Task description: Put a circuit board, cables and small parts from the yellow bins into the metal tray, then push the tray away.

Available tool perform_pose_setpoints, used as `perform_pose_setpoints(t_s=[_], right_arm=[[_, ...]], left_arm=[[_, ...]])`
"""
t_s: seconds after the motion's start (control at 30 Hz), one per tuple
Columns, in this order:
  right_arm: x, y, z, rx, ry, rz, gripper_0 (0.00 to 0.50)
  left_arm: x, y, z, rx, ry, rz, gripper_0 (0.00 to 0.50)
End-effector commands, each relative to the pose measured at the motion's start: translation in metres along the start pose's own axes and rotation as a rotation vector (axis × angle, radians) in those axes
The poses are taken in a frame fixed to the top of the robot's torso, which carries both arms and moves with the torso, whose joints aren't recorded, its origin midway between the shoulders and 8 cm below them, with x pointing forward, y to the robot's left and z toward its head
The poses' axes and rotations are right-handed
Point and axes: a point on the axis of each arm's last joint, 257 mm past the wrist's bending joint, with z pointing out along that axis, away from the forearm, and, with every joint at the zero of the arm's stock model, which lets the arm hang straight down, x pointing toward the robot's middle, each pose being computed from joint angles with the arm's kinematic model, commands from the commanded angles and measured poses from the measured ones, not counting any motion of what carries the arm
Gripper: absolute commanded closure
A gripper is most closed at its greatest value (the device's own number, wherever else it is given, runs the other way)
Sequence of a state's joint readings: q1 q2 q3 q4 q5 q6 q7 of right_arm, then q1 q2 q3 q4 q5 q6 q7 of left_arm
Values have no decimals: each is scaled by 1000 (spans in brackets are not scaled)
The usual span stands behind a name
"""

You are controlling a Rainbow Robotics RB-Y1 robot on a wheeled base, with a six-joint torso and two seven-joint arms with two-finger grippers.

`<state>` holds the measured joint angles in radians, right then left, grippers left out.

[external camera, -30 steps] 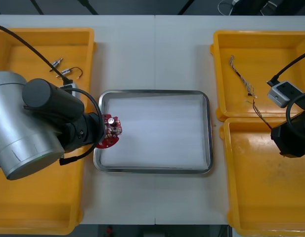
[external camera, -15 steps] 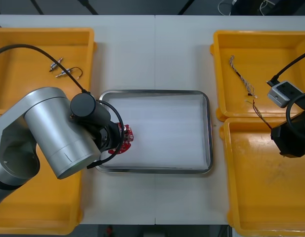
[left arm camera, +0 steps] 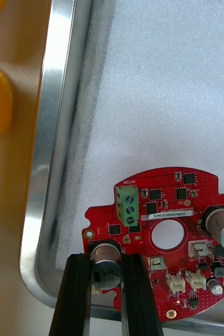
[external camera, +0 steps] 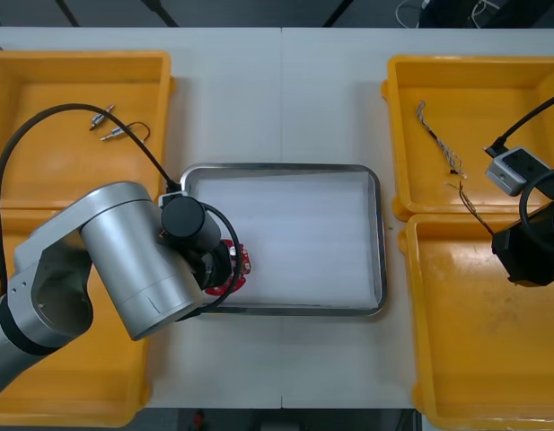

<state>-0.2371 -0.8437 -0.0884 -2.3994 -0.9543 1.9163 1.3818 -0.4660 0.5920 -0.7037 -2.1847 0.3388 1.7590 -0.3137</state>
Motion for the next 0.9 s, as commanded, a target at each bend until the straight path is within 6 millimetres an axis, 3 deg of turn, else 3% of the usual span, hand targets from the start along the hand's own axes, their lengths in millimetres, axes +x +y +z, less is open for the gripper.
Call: perform_pose_setpoints(t_s=[0.03,0.57,0.9], right_arm=[[-8,-16,-13,50,-24,5,500],[-8,-16,-13,50,-24,5,500],[-8,-16,-13,50,-24,5,500]], left_arm=[[-11,-23,-3,50,-34,-66,500],[-11,-22,8,43,-52,-71,500],[-4,-25,10,53,-35,-83,455]])
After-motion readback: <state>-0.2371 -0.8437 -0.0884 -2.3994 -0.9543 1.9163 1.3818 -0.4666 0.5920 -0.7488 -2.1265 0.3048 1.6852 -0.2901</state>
